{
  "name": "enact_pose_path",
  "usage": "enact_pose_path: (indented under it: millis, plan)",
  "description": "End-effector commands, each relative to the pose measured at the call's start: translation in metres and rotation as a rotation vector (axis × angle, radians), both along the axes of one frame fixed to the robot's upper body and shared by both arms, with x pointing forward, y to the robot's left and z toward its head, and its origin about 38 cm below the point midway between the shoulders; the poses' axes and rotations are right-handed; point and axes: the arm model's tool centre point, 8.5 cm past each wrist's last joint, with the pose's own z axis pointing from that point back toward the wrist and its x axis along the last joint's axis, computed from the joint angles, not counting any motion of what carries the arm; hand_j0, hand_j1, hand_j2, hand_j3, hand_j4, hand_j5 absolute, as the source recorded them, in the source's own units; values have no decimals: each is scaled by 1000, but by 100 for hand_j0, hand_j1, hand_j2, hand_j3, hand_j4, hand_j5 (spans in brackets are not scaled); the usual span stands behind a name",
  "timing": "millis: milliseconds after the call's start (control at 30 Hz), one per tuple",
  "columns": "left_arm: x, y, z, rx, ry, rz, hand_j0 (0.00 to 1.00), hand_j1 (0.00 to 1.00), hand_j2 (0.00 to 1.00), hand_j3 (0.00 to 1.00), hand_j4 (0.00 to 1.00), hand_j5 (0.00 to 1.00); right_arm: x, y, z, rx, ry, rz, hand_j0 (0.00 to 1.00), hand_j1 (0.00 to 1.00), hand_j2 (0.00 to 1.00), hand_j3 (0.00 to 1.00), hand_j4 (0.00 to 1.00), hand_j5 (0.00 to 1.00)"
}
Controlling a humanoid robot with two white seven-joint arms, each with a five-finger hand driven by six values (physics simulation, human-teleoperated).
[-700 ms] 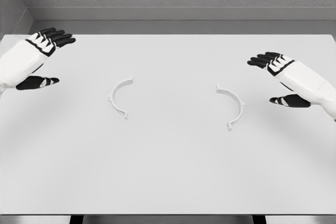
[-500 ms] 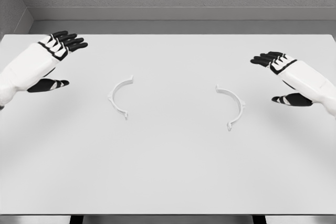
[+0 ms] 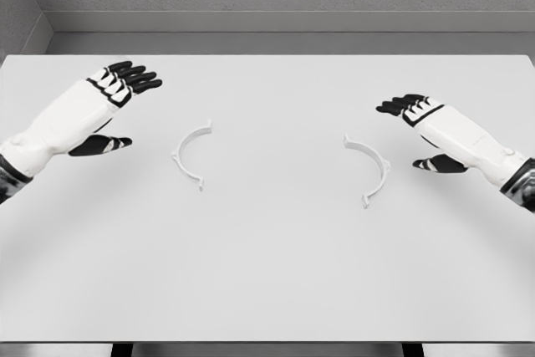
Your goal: Assemble PVC drainage pipe clamps
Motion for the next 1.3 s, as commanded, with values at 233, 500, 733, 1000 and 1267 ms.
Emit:
enact_pose_path:
  millis: [233, 500, 733, 1000, 1267]
  plan:
    - [1, -22, -21, -7, 23, -23, 100, 100, 100, 100, 100, 100, 8, 2, -12, -7, 35, -2, 100, 100, 100, 100, 100, 100]
    - [19, -27, -32, -39, 48, 7, 100, 100, 100, 100, 100, 100, 9, 13, -20, -4, 47, 11, 100, 100, 100, 100, 100, 100]
    - [37, -31, -42, -52, 78, 27, 100, 100, 100, 100, 100, 100, 8, 20, -20, -2, 45, 27, 100, 100, 100, 100, 100, 100]
    - [39, -26, -51, -54, 104, 49, 100, 100, 100, 100, 100, 100, 6, 27, -26, -9, 61, 47, 100, 100, 100, 100, 100, 100]
    - [49, -24, -62, -75, 136, 83, 100, 100, 100, 100, 100, 100, 10, 36, -26, -12, 60, 68, 100, 100, 100, 100, 100, 100]
